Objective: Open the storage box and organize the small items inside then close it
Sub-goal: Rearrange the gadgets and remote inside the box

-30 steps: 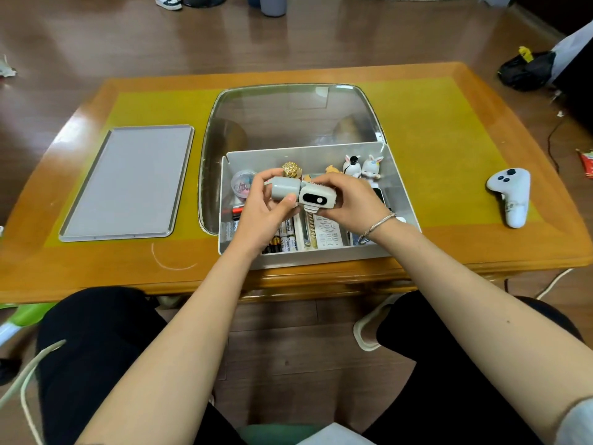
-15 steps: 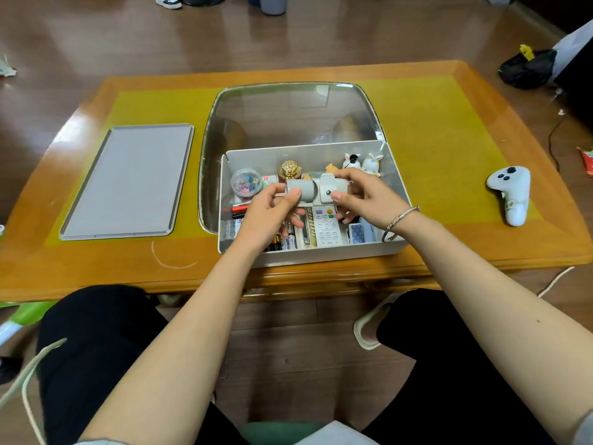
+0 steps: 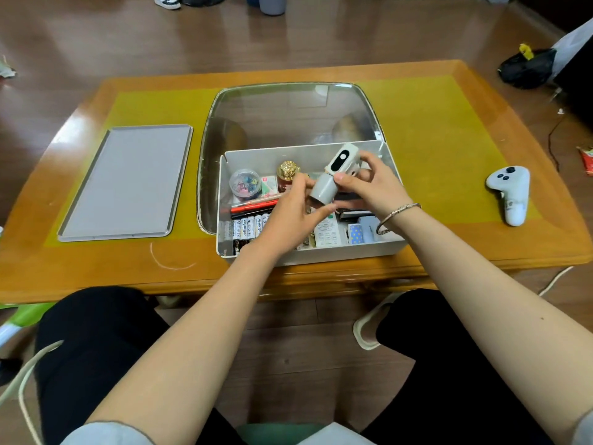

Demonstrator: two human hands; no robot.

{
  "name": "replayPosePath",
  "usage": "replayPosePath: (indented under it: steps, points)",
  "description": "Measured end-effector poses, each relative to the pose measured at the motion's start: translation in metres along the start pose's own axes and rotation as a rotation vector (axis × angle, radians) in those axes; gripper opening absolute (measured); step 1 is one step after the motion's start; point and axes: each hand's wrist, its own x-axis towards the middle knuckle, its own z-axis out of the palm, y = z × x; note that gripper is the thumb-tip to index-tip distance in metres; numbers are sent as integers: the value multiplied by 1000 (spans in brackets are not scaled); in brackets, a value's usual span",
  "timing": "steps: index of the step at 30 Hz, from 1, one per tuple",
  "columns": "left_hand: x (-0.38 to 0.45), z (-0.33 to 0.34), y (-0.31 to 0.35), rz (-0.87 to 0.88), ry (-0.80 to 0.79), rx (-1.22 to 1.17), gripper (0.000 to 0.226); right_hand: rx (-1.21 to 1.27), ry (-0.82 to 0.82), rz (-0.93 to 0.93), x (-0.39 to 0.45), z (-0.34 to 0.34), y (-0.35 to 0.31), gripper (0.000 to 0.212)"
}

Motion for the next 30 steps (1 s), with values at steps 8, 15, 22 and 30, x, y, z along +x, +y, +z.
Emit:
replayPosePath:
  steps: [8,15,22,30]
  points:
    - [20,21,-3,-34,-309,554,67,-640,231,-206,35,-37,-15,51]
    - [25,36,-8,-144,-517,717,79,-1575,-156,-293,48,-46,-10,50]
    - [17,37,-6,-113,-504,687,82,-1722,-220,-215,47,-49,7,42]
    - [11,32,-4,-97,-489,684,82,-1665,-255,-222,49,-49,10,37]
